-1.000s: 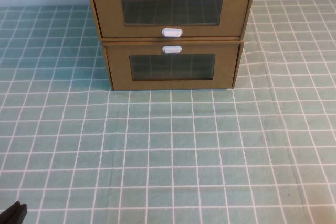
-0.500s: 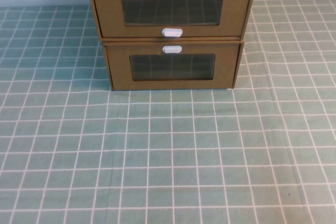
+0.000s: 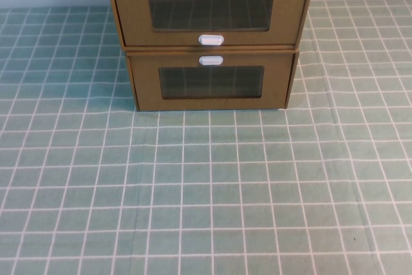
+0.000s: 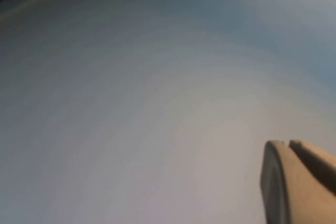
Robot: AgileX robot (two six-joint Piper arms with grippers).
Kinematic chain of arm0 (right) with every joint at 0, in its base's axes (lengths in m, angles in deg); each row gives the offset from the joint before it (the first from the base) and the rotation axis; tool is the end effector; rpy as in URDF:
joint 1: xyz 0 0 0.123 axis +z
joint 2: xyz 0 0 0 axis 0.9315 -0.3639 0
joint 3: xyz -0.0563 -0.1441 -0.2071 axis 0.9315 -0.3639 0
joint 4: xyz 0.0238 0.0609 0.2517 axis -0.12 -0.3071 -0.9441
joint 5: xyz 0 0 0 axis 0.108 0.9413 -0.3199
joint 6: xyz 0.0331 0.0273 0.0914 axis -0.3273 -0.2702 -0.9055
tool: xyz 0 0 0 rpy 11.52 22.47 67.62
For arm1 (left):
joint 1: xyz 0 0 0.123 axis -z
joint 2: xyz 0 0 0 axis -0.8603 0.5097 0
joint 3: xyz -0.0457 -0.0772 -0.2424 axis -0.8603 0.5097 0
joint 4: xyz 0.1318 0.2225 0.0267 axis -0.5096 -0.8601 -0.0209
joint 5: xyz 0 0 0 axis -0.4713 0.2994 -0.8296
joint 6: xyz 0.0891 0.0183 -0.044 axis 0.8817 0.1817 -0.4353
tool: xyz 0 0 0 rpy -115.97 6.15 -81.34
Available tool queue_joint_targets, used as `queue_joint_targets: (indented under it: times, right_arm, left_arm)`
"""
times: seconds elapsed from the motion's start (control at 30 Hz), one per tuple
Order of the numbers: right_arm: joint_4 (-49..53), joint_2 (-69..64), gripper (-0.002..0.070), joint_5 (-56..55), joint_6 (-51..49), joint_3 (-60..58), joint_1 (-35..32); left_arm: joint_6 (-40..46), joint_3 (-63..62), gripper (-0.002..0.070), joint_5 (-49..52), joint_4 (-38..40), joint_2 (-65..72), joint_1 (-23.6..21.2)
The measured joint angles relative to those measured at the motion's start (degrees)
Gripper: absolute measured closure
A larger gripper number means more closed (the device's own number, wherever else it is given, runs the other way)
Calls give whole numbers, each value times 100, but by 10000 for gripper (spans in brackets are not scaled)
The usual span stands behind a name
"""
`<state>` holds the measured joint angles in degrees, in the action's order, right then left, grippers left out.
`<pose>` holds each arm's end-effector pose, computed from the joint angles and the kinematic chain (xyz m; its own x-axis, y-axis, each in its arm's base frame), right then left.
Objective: Open the shoe box
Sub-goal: 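Pull the top drawer of the cardboard box fully open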
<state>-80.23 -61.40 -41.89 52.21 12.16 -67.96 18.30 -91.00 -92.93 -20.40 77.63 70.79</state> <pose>0.0410 -0.0031 0.3529 0.7025 0.4494 -0.5518 -0.3334 0.8929 0.3027 0.0581 0.0265 0.3146 0.6810 -0.5632 -0.4681 0.2779 0.7901 -0.5463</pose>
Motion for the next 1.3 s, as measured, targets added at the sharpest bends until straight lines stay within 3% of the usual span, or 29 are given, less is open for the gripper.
queue_joint_targets:
  times: [0.1,0.2,0.33,0.5,0.63,0.8,1.07,1.23,1.3]
  right_arm:
    - [0,-336,689,528,0,873,0]
    - [0,-932,689,1471,77,1939,0]
    - [100,-2117,690,3576,371,3399,0]
    - [422,-3480,689,5793,799,4712,0]
    - [570,-3980,689,5867,1050,4842,11]
    - [-278,-4329,689,6004,1354,4774,342]
    - [-1658,-5753,689,6682,3339,4311,1193]
    - [-2953,-6632,689,7094,6077,4311,1688]
    - [-3349,-6942,689,7113,6713,4311,1924]
  left_arm:
    - [211,-793,678,317,0,247,0]
    - [775,-1721,679,1276,0,809,0]
    - [1672,-3144,678,2967,-70,1909,0]
    - [1939,-4572,678,4613,-128,3461,0]
    - [1990,-5177,678,4883,-128,4382,0]
    - [1990,-5367,679,4876,219,5298,0]
    - [2462,-6704,678,6299,441,7199,0]
    - [3204,-8354,679,7792,1208,8625,0]
    - [3558,-9016,678,8289,1585,9172,0]
